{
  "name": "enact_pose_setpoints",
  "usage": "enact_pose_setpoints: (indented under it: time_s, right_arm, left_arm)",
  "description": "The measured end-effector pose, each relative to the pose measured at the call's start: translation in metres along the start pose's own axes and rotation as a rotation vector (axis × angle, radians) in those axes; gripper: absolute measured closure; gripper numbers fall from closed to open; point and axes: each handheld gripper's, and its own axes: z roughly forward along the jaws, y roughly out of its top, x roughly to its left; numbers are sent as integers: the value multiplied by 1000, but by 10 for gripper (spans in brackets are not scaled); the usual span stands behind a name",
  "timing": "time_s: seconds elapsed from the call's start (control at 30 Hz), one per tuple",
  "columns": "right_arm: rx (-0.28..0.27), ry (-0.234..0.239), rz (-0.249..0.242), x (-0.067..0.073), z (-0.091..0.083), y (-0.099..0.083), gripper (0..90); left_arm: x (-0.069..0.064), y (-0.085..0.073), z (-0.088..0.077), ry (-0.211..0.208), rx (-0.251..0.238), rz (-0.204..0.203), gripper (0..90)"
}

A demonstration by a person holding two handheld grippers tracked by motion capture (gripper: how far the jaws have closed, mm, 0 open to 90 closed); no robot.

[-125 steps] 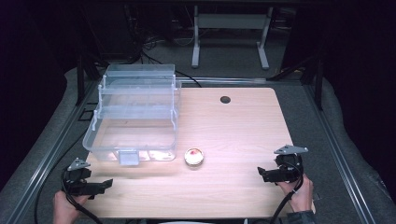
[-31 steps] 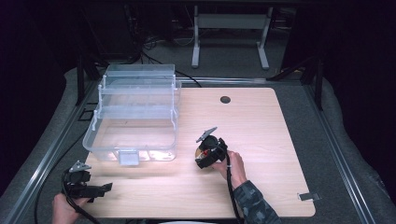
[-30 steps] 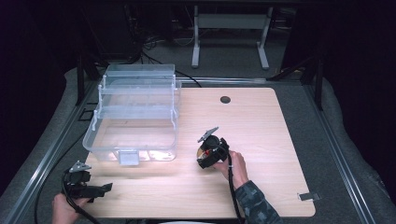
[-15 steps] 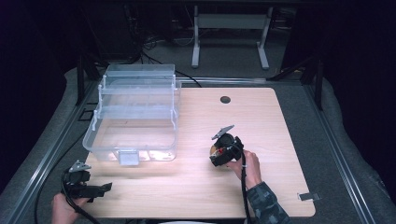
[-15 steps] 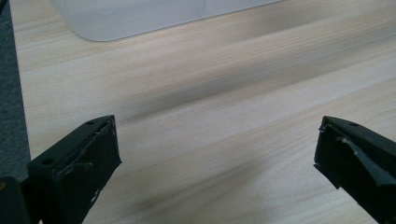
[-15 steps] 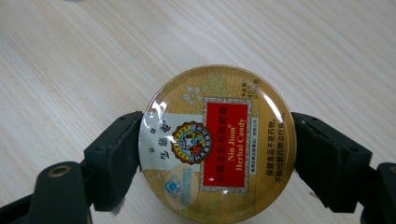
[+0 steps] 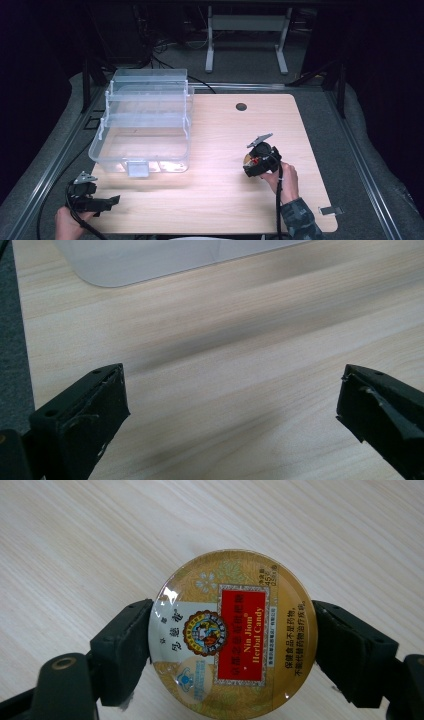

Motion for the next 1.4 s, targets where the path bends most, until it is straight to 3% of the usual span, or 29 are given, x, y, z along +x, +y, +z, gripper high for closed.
enact_pose_setpoints:
  time_s: [0.3,0.37,0.4,0.6,0.7,0.77,0.87,1.2,1.37,1.4]
  right_arm:
    - [28,-40,59,-26,-9,-20,201]
    - [33,-33,95,-40,-10,-29,200]
    - [51,-56,106,-44,-10,-32,201]
    - [102,-77,178,-69,-5,-50,200]
    - [130,-99,191,-73,-2,-55,200]
    - [144,-77,203,-77,2,-60,200]
    - [182,-92,221,-82,8,-67,200]
    - [223,-82,264,-89,13,-76,198]
    - [213,-75,284,-91,13,-78,193]
    - [210,-72,286,-92,12,-79,159]
  left_arm:
    - [-1,2,-5,8,-7,3,1]
    - [-1,2,-6,10,-7,3,1]
    - [-1,3,-7,11,-3,5,1]
    - [-2,4,-6,10,-2,12,1]
    - [-2,3,-3,8,5,13,1]
    - [-1,3,-2,7,12,14,1]
    - [-1,3,-3,7,7,10,1]
    - [-1,4,-8,15,6,11,1]
    - [0,5,-9,20,7,9,1]
    - [0,5,-9,20,10,10,1]
